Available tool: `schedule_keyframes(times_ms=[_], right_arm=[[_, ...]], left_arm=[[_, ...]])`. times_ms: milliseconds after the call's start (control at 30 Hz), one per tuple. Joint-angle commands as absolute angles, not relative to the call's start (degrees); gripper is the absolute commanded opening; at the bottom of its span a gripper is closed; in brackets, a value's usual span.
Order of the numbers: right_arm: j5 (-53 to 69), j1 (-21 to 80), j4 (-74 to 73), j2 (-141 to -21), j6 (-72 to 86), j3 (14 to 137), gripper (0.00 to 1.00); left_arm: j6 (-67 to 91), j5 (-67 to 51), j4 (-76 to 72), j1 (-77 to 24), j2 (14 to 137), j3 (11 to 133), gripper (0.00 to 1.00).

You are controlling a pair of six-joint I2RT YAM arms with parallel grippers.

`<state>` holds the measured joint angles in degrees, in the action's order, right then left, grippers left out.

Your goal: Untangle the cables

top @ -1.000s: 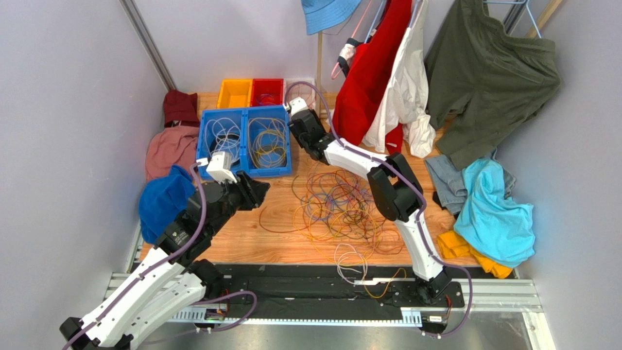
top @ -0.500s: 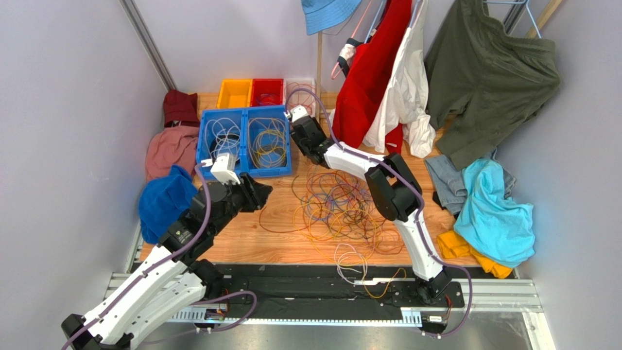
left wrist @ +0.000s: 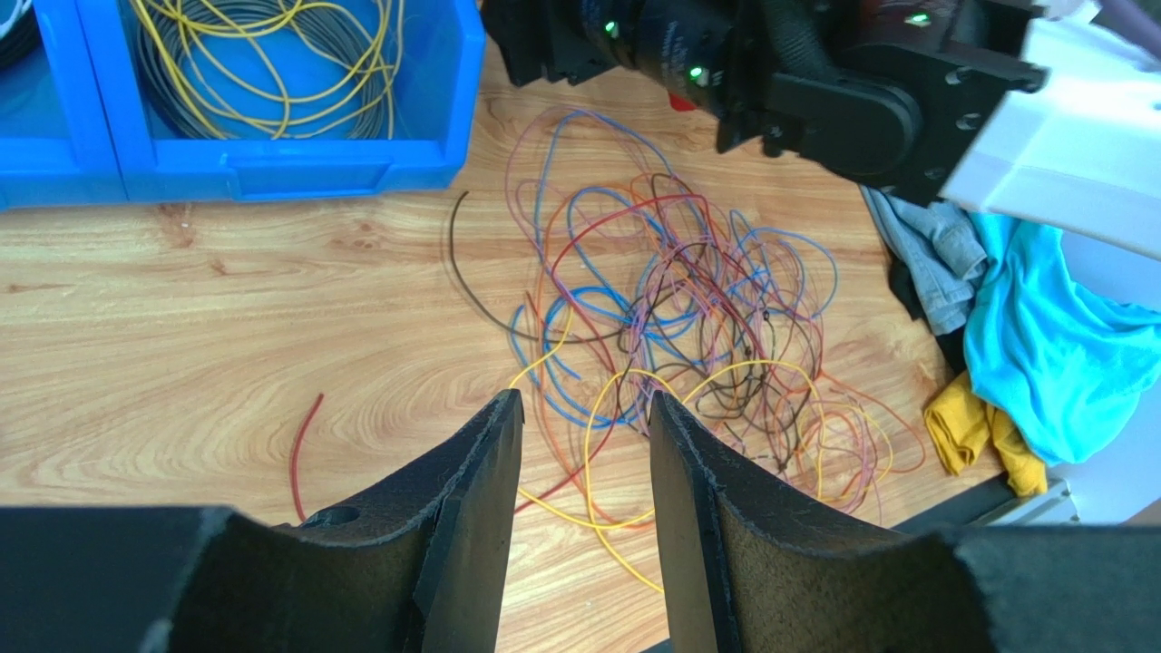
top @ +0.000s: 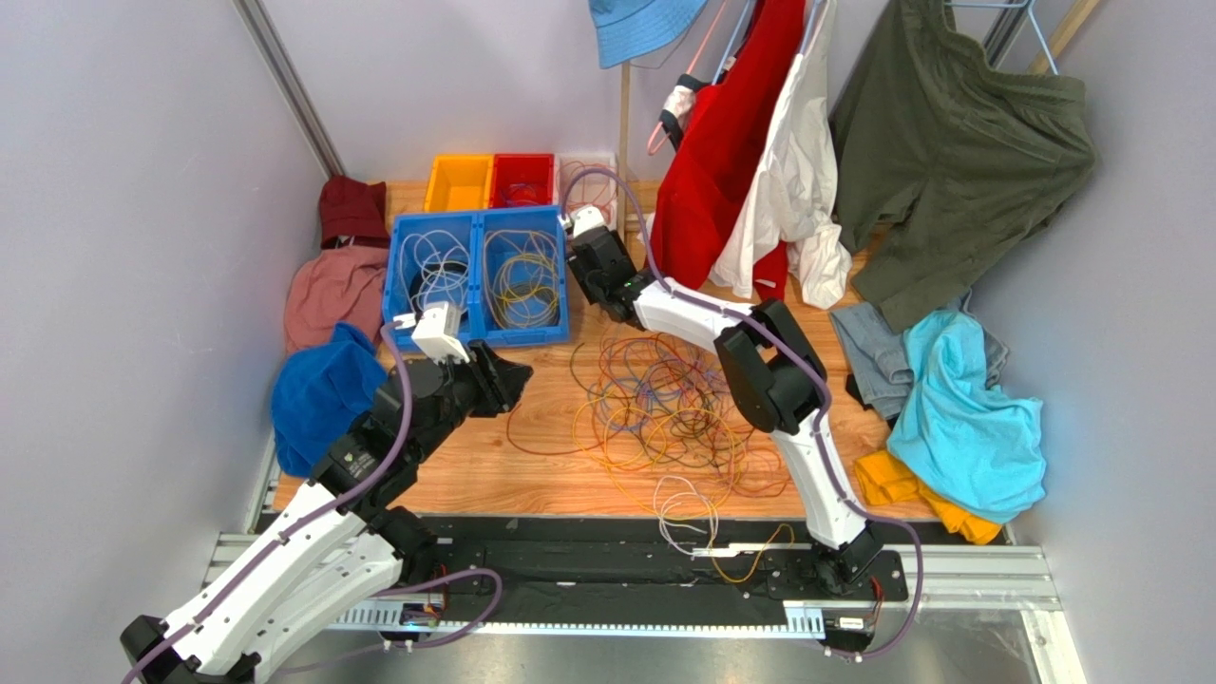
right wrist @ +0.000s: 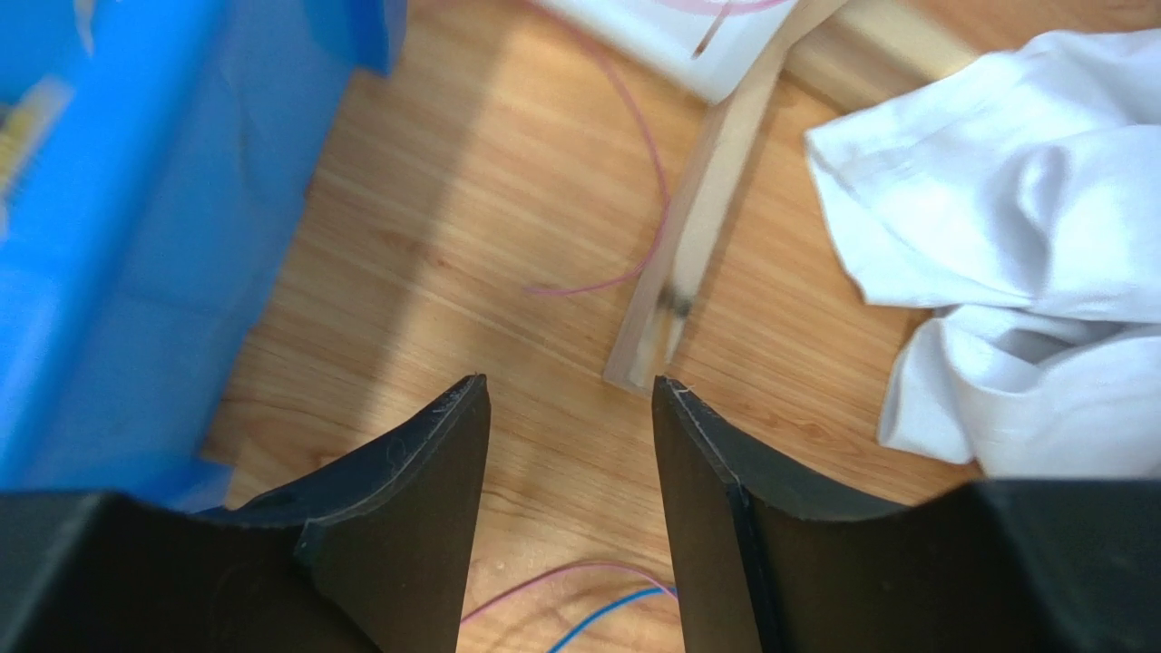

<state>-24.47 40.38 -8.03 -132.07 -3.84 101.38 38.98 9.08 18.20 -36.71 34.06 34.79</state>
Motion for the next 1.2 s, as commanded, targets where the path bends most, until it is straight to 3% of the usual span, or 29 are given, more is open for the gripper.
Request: schedule_keyframes(times_ms=[0, 267, 667, 833, 1000, 1167], right_arm=[[-23.65, 40.6, -2.11, -123.58, 1.32, 101.51, 0.52], [-20.91, 40.34, -11.23, -130.33, 4.47, 113.9, 0.53], [-16.35, 40.08, -14.76, -136.57, 7.12, 119.61, 0.52], [-8.98, 40.17, -15.73, -138.51, 8.08, 123.39, 0.52], [-4.22, 41.57, -15.73, -139.65, 7.74, 125.33, 0.53], [-9.83, 41.22, -12.42, -136.07, 7.12, 120.71, 0.53]], left_arm=[[39.55, 9.32, 16.79, -36.91, 33.49, 34.72, 0.48], [40.34, 9.23, 16.96, -36.91, 33.49, 33.75, 0.48], [40.25, 9.84, 17.49, -36.83, 33.58, 33.14, 0.48], [40.78, 9.58, 16.96, -36.91, 33.84, 32.96, 0.48], [41.04, 9.49, 16.7, -36.91, 34.36, 32.78, 0.48], [41.31, 9.32, 16.87, -36.91, 34.28, 32.87, 0.48]])
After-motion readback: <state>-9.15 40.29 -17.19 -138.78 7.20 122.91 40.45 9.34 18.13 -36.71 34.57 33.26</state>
